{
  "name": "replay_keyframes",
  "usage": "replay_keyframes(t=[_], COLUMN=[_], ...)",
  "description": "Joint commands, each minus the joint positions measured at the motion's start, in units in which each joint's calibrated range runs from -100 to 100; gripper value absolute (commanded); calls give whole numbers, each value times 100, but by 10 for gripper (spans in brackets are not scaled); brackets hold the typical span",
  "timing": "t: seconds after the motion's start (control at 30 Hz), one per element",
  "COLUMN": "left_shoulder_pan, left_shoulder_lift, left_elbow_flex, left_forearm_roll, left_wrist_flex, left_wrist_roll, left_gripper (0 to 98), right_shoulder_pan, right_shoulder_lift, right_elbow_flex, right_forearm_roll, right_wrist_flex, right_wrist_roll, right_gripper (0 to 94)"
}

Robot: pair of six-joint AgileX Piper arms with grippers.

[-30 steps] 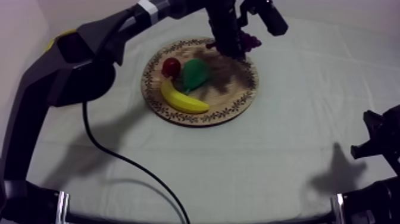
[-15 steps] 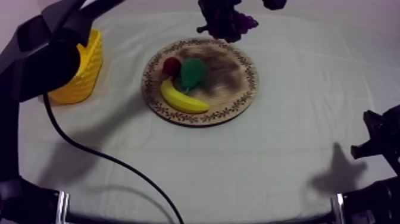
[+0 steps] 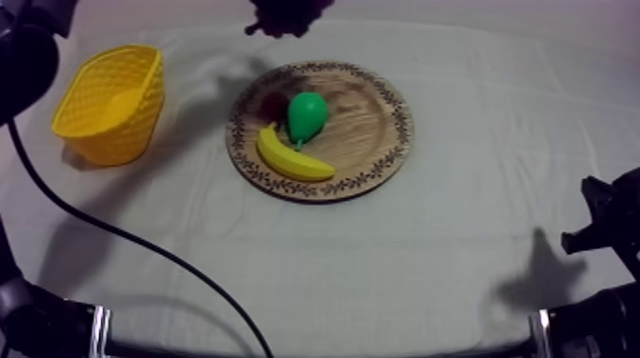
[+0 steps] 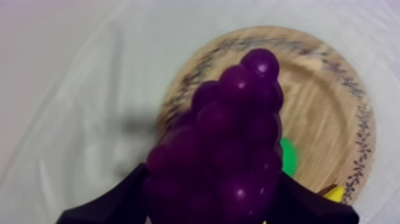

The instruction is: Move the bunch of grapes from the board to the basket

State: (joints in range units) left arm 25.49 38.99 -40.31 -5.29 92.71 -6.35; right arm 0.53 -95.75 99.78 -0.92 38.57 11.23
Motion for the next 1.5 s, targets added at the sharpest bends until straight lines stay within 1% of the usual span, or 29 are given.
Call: replay_keyframes(t=[0.0,0.33,0.6,0.8,1.03,1.27,1.47], left_shoulder_pan=[-256,-1207,-1985,-2435,-2644,-2615,-2616], left_shoulder_lift=[-309,-1271,-1825,-2178,-2366,-2195,-1921], left_elbow_flex=[476,1613,2242,2627,2794,3034,3358], left_forearm_roll=[4,23,22,-24,-36,0,94], left_wrist_flex=[3,1,14,21,102,82,-66], left_wrist_roll=[105,386,426,418,374,409,439], left_gripper=[484,488,495,493,495,509,521], right_shoulder_pan=[1,1,1,1,1,1,1], right_shoulder_lift=[0,0,0,0,0,0,0], right_elbow_flex=[0,0,0,0,0,0,0], right_forearm_roll=[1,1,1,1,1,1,1], right_wrist_flex=[-2,-2,-2,-2,-2,-2,-2], right_wrist_roll=[-3,-3,-3,-3,-3,-3,-3], right_gripper=[3,3,3,3,3,3,3])
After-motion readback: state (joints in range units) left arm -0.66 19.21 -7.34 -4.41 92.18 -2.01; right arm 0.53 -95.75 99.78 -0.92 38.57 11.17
